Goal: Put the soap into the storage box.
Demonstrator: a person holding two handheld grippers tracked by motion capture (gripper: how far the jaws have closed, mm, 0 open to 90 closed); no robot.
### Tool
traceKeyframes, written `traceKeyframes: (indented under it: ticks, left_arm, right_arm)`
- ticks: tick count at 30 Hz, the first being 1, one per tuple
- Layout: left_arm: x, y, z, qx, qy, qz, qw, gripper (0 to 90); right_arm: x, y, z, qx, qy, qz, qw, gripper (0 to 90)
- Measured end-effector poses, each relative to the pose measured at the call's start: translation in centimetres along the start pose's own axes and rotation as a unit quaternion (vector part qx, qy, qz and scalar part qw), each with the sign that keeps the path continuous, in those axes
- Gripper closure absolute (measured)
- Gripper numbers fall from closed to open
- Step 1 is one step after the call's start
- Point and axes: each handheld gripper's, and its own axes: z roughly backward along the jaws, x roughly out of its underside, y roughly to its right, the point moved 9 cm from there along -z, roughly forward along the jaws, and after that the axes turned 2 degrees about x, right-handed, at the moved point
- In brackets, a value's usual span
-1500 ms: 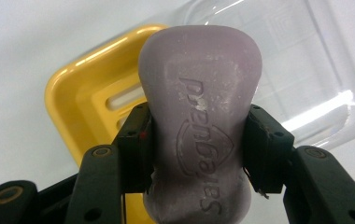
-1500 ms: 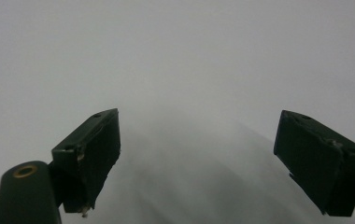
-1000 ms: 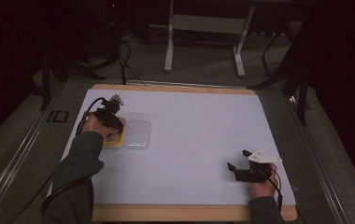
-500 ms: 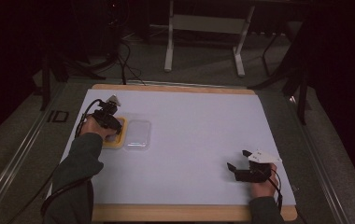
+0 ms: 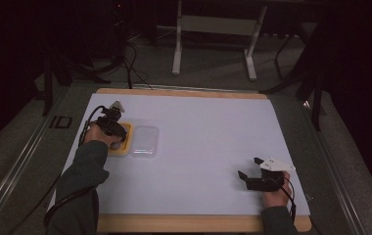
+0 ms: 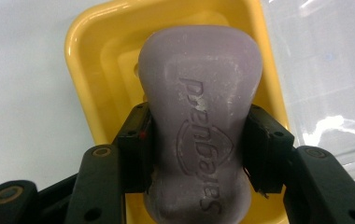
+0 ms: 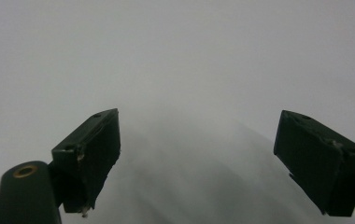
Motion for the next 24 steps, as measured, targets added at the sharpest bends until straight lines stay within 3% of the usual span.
traceKeyframes:
  ticks: [24]
  left_arm:
    - [0.18, -0.16, -0.87, -0.029, -0.013, 0.004, 0.9995, 50.0]
  right_arm:
    - [0.01, -0.03, -0.02, 0.0, -0.001, 0.0, 1.0, 14.3]
